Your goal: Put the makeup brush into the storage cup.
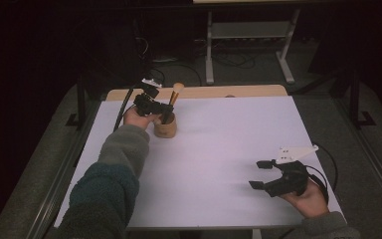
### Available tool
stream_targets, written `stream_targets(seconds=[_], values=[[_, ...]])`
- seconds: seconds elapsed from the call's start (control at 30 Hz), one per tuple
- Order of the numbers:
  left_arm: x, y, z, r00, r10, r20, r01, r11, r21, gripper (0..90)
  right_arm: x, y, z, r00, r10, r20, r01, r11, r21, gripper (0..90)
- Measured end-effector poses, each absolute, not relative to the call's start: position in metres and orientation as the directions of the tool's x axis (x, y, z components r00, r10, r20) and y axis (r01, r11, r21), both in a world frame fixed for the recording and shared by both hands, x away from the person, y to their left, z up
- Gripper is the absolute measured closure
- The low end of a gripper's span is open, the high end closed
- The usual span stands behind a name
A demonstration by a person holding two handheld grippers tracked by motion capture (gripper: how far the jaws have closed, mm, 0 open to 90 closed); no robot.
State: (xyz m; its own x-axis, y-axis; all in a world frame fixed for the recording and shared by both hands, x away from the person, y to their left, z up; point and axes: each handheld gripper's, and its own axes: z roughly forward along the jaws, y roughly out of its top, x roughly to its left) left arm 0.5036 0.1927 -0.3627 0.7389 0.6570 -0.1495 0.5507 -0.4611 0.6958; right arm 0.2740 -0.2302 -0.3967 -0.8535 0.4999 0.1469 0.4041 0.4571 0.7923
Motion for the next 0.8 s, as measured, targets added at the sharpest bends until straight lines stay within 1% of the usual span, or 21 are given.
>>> stream_targets(seconds=[0.03,0.13,0.23,0.3,0.67,0.77,0.8], values=[[0.5029,0.1922,-0.3644,0.728,0.665,-0.166,0.560,-0.438,0.703,74.0,0.2740,-0.2303,-0.3967,-0.853,0.500,0.147,0.404,0.457,0.792,24.3],[0.5029,0.1927,-0.3656,0.727,0.664,-0.173,0.563,-0.434,0.703,74.1,0.2740,-0.2300,-0.3967,-0.853,0.501,0.149,0.406,0.457,0.791,24.3],[0.5029,0.1924,-0.3658,0.728,0.663,-0.173,0.562,-0.434,0.704,74.0,0.2740,-0.2295,-0.3972,-0.853,0.500,0.152,0.408,0.456,0.791,24.3],[0.5033,0.1931,-0.3655,0.738,0.654,-0.164,0.557,-0.454,0.695,73.9,0.2743,-0.2296,-0.3973,-0.852,0.501,0.150,0.408,0.458,0.790,24.3],[0.4997,0.1957,-0.3664,0.740,0.651,-0.169,0.550,-0.443,0.708,73.6,0.2739,-0.2302,-0.3970,-0.853,0.500,0.150,0.407,0.456,0.791,24.3],[0.4989,0.1965,-0.3665,0.743,0.646,-0.174,0.554,-0.448,0.702,72.7,0.2740,-0.2300,-0.3968,-0.853,0.500,0.150,0.407,0.457,0.791,24.3],[0.4987,0.1974,-0.3657,0.744,0.647,-0.168,0.551,-0.451,0.702,70.9,0.2741,-0.2299,-0.3968,-0.853,0.500,0.149,0.405,0.457,0.792,24.3]])
